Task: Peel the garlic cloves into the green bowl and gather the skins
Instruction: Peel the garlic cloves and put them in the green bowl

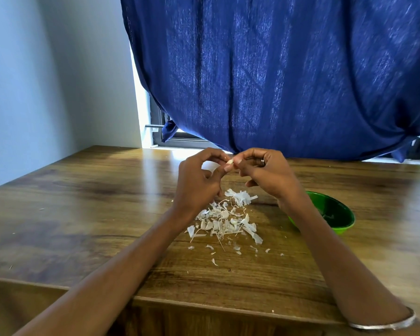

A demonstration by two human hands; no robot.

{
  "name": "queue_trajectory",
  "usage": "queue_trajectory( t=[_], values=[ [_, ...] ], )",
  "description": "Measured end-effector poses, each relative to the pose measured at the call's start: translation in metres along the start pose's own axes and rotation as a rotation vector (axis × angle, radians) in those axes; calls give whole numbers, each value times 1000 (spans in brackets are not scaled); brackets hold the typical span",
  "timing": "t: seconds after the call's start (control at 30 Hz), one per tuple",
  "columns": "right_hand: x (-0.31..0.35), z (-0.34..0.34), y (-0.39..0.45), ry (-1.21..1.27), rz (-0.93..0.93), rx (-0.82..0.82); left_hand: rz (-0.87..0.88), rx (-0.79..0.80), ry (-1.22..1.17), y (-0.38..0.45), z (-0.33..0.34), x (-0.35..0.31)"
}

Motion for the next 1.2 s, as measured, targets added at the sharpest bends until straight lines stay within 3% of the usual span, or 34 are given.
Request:
queue_trajectory(
  t=[0.4, 0.93, 1.07, 1.2],
  values=[
    [-4, 13, -5, -38, -16, 3, -157, -42, -94, 0, 0, 11],
    [-3, 15, -7, 145, 107, -35, -262, 32, -224, 3, 1, 6],
    [-3, 15, -7, 233, 208, -19, -233, 67, -209, 3, 2, 5],
    [-1, 13, -6, 343, 250, 13, -133, -6, -143, 4, -1, 4]
  ],
)
Point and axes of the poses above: each hand's wrist, its own y-axis towards the middle knuckle, its own z-axis out of the palm, x = y × z, the point moved 2 cm from there along y, towards the middle knuckle, and after that the axes turned 12 degrees about -z, right-handed, at the moved point
